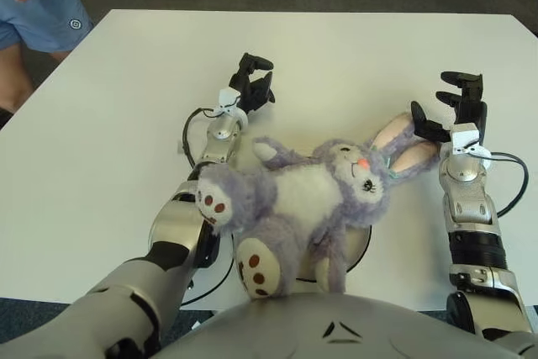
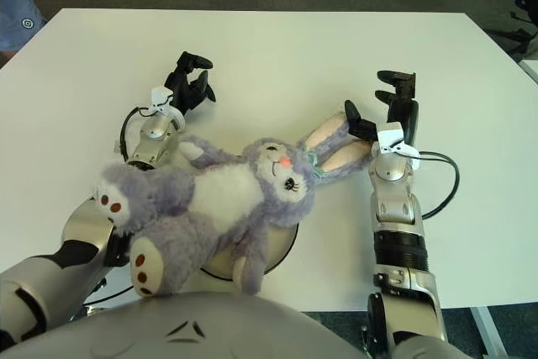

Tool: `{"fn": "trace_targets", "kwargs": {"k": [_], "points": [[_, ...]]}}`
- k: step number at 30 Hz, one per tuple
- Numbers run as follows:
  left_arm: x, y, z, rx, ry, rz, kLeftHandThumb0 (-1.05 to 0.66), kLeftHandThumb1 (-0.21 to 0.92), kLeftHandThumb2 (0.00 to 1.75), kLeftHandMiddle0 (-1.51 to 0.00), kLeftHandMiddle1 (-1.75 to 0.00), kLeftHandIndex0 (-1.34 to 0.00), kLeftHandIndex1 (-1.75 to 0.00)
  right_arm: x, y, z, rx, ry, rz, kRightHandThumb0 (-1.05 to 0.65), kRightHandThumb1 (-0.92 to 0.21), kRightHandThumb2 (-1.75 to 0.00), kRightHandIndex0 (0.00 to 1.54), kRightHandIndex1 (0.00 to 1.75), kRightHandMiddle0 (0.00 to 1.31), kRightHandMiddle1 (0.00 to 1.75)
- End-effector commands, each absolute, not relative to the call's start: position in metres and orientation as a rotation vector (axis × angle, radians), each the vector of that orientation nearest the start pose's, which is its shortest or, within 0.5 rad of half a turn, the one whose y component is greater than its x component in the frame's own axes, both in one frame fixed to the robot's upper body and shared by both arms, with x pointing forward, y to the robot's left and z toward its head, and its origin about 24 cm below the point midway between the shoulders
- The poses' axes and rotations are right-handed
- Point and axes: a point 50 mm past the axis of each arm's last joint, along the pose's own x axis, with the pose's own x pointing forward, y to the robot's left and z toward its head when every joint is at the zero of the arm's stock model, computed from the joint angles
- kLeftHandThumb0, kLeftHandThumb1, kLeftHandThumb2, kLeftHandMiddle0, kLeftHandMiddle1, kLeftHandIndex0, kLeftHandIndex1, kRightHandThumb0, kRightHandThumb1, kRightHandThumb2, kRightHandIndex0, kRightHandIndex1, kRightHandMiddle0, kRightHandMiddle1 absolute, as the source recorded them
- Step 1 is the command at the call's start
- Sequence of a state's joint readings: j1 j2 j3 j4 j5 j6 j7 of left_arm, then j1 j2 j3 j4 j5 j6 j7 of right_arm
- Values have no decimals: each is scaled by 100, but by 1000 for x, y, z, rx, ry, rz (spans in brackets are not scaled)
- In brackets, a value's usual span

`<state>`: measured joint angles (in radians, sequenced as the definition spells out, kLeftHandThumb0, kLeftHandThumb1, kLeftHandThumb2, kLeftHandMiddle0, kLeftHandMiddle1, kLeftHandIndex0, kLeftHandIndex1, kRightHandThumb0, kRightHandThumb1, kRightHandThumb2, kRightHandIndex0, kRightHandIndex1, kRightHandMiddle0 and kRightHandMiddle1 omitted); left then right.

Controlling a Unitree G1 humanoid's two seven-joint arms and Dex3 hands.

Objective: Put the doll into the plate.

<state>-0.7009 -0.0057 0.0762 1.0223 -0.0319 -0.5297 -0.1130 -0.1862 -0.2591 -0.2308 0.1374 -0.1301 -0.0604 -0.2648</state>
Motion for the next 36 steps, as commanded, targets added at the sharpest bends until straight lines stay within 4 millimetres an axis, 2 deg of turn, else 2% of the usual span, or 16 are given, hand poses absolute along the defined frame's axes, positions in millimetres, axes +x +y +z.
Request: {"fn": "trace_targets", "kwargs": {"k": [1,7,9,11,17,24,26,29,36], "points": [[361,104,67,-27,-176,-223,-34,92,54,-78,-170,-17,-175,281,-260,93,-243,-195,-479,-38,-52,-101,32,101,0,139],[361,104,67,-23,-172,-221,-34,92,54,-77,-168,-17,-175,281,-263,93,-183,-186,-478,-31,-48,-107,37,123,0,150],[361,104,67,-24,-170,-220,-34,92,54,-77,-168,-17,-175,281,-264,93,-167,-181,-483,2,-58,-90,41,140,0,154],[361,104,66,-25,-168,-219,-34,92,54,-77,-167,-17,-175,281,-265,92,-157,-175,-488,23,-59,-87,45,153,0,158],[361,105,66,-29,-167,-221,-34,92,54,-78,-167,-17,-175,281,-266,91,-143,-152,-494,39,-49,-106,50,168,0,161],[362,104,66,-30,-161,-221,-34,92,54,-77,-167,-17,-175,282,-271,90,-112,-129,-498,43,-40,-121,54,174,0,164],[362,104,66,-30,-158,-222,-34,92,54,-77,-168,-17,-175,282,-272,89,-98,-123,-498,22,-49,-111,43,174,14,169],[362,104,65,-31,-153,-223,-34,92,54,-77,-168,-17,-175,281,-273,86,-77,-113,-497,7,-52,-108,37,175,27,173],[362,104,64,-35,-141,-219,-34,92,54,-76,-167,-17,-175,281,-274,75,-38,-85,-494,0,-46,-116,40,175,37,175]]}}
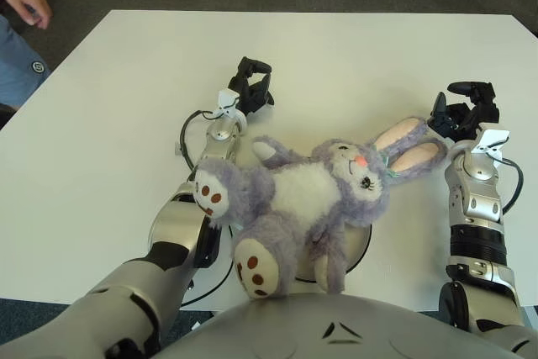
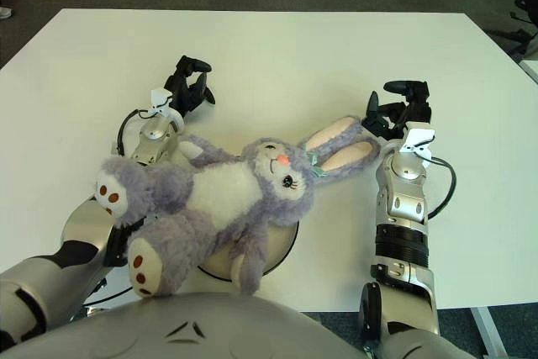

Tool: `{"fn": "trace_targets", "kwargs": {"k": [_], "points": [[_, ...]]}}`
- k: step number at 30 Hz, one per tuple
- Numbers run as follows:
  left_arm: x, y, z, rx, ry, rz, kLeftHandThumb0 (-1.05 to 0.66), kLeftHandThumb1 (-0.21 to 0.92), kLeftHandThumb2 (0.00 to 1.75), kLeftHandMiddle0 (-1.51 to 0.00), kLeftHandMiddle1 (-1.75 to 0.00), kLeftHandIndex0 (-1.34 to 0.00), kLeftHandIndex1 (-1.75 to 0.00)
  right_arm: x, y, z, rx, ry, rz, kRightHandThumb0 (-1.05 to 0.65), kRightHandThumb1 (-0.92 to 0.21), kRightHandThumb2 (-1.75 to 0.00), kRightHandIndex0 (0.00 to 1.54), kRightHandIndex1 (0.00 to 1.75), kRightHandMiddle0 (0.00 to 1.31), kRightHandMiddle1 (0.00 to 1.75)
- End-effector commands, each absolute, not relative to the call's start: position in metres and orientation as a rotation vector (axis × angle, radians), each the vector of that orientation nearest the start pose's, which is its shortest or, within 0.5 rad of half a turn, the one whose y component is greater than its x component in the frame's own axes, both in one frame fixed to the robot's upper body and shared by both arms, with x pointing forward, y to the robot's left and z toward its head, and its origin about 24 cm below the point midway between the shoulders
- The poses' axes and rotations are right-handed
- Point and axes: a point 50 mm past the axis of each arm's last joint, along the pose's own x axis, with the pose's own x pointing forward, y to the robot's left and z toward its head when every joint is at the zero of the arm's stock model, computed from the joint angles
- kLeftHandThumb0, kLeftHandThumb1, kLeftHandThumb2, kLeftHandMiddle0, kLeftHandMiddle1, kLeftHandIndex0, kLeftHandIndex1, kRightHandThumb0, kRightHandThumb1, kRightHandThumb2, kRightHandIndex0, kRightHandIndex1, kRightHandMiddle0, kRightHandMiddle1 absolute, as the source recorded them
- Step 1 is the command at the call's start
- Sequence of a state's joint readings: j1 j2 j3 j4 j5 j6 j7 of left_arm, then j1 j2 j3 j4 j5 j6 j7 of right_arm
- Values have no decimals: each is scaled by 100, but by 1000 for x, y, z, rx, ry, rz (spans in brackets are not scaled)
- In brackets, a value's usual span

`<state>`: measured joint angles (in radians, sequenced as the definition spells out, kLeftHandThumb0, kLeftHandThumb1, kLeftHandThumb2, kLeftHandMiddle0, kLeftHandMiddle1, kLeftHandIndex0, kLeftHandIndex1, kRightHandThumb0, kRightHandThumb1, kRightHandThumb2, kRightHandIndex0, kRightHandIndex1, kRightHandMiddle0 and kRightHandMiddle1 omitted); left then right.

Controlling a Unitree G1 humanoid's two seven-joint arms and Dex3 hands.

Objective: Put the doll into the plate.

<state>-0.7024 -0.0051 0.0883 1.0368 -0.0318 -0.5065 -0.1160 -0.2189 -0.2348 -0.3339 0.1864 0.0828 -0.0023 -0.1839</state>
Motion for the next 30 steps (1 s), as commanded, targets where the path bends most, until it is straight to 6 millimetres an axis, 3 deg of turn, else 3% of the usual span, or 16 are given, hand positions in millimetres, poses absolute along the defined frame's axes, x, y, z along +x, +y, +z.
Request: {"fn": "trace_targets", "kwargs": {"k": [1,30], "points": [[363,104,64,-35,-138,-217,-34,92,54,-76,-167,-17,-175,281,-274,74,-34,-80,-492,0,-45,-116,40,175,38,175],[369,105,55,-130,-3,-71,-35,92,53,-72,-175,-19,-175,283,-272,50,152,-19,-417,-1,-25,-140,55,175,53,175]]}}
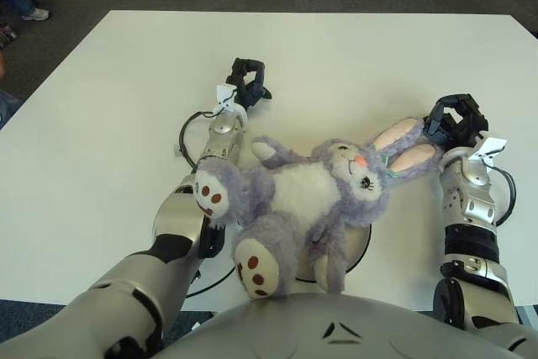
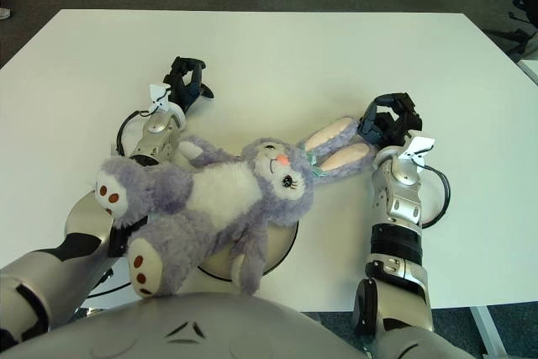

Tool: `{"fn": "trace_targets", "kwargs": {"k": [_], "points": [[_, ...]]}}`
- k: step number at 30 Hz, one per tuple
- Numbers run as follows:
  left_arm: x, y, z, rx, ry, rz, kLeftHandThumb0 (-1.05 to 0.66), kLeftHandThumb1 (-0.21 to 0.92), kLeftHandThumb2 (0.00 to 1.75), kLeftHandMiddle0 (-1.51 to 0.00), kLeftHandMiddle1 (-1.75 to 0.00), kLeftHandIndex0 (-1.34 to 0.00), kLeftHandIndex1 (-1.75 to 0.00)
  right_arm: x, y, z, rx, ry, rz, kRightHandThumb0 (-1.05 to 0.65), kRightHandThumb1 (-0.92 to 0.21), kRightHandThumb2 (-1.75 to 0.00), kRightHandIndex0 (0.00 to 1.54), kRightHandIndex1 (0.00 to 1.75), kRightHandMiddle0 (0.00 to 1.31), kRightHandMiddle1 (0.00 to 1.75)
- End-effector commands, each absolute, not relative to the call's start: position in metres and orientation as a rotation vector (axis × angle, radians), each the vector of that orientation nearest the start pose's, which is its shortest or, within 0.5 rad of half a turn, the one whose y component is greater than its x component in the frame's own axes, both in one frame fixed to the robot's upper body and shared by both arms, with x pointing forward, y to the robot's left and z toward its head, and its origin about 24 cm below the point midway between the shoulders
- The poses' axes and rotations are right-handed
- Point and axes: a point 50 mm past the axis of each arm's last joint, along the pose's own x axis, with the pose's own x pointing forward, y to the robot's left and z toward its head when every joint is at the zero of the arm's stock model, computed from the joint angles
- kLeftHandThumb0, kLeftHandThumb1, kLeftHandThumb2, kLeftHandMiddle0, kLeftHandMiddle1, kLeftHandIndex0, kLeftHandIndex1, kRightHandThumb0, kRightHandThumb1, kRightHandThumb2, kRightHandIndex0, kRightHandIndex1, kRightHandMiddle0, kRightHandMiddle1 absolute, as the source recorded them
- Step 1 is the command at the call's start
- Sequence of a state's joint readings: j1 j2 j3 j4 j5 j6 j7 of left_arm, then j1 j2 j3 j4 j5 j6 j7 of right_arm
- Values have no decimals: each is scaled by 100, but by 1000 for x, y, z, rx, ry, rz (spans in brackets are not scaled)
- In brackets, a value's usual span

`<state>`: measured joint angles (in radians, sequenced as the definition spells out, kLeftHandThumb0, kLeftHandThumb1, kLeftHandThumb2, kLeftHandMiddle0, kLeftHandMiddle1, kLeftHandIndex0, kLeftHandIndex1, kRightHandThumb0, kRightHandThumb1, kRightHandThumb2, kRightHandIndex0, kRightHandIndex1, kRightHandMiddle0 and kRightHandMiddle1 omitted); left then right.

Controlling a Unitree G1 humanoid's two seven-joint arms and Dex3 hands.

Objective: Put the doll into the plate.

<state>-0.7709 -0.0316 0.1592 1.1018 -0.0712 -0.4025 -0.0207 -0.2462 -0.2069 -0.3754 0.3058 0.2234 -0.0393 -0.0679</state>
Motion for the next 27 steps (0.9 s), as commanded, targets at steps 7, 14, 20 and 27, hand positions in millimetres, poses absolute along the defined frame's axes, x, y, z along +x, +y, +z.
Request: {"fn": "trace_targets", "kwargs": {"k": [7,14,20,27], "points": [[369,105,54,-128,5,-56,-35,92,52,-75,-175,-19,-175,284,-273,47,152,-17,-420,-1,-17,-148,68,175,56,170],[370,105,54,-129,9,-51,-35,92,52,-77,-175,-19,-175,284,-272,46,147,-17,-423,-2,-11,-153,80,175,56,164],[370,105,54,-125,9,-50,-35,92,52,-78,-175,-20,-175,284,-271,45,136,-13,-423,-2,-9,-154,81,175,59,161],[370,106,54,-133,9,-48,-35,92,52,-80,-175,-20,-175,284,-270,45,144,-13,-423,-2,-9,-155,82,175,60,161]]}}
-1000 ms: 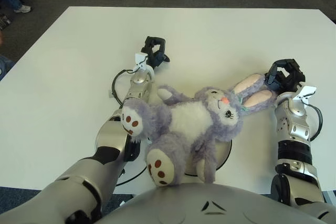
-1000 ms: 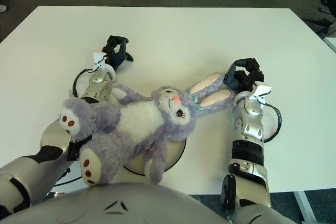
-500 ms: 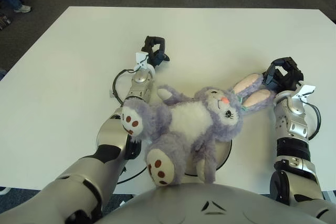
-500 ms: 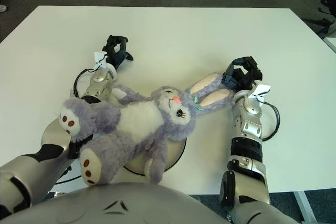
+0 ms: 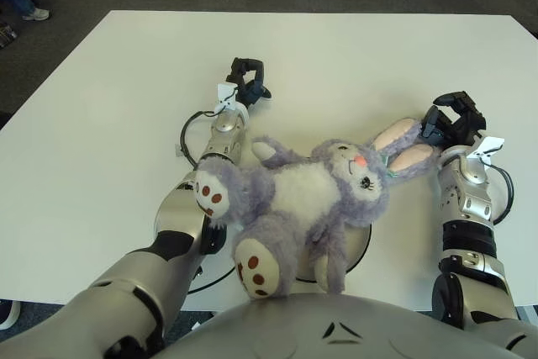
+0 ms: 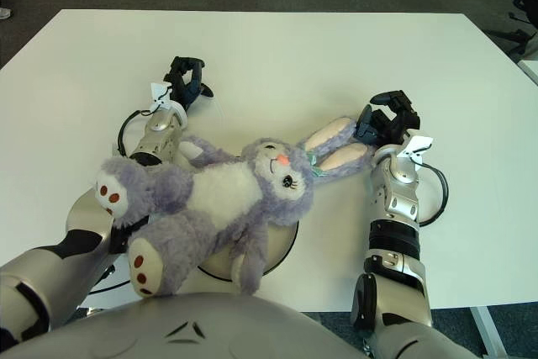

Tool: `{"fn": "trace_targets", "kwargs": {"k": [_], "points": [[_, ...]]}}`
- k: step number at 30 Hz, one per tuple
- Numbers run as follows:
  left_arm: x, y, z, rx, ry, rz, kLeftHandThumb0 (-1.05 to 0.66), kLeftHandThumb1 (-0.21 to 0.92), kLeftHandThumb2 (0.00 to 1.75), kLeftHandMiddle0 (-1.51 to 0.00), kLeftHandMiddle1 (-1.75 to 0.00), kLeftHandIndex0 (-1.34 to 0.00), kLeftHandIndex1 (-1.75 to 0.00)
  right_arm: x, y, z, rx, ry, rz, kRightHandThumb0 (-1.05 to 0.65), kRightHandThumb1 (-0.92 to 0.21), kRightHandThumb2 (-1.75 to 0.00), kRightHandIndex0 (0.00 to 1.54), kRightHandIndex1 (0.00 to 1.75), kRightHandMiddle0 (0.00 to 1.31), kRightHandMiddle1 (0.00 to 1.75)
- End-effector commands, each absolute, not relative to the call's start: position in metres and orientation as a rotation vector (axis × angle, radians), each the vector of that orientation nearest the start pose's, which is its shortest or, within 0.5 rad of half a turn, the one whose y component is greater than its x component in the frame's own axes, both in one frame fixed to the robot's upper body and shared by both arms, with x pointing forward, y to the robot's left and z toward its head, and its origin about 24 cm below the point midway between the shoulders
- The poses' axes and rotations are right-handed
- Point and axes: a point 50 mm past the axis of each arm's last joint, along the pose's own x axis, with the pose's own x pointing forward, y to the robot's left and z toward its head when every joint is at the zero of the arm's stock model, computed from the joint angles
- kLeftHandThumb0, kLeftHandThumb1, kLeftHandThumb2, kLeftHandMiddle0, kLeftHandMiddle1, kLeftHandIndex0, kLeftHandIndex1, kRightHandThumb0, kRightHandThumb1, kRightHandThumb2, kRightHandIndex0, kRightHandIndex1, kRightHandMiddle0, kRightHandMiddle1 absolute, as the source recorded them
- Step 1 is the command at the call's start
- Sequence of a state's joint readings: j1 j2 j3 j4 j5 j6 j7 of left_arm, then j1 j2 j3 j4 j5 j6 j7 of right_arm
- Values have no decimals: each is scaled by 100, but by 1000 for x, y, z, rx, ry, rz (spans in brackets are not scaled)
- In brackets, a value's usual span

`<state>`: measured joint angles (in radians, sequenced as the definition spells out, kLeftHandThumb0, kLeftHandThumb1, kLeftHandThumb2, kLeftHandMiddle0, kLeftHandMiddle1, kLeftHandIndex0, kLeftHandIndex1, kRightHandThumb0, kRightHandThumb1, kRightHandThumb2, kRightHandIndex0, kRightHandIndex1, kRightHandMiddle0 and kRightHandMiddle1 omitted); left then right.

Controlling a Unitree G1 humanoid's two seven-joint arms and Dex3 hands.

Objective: Put the doll into the plate.

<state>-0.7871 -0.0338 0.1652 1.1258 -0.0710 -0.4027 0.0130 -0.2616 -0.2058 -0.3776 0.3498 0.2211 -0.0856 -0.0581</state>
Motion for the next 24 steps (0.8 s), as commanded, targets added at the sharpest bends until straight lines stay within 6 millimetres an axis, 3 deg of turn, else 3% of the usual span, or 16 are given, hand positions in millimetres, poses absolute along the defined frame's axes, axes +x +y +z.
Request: {"fn": "trace_targets", "kwargs": {"k": [1,9,13,24], "points": [[370,106,54,-134,9,-47,-35,92,52,-80,-175,-19,-175,284,-269,45,144,-13,-424,-2,-9,-155,82,175,60,161],[369,107,53,-137,3,-46,-35,92,52,-78,-175,-20,-175,283,-267,45,141,-16,-426,-2,-7,-155,83,175,63,158],[369,108,53,-142,3,-48,-35,92,52,-78,-175,-20,-175,283,-265,45,143,-19,-424,-1,-12,-154,68,175,63,171],[364,112,57,-130,-77,-50,-35,92,52,-81,-175,-20,-175,280,-261,48,160,-41,-430,-1,-14,-153,63,175,62,175]]}}
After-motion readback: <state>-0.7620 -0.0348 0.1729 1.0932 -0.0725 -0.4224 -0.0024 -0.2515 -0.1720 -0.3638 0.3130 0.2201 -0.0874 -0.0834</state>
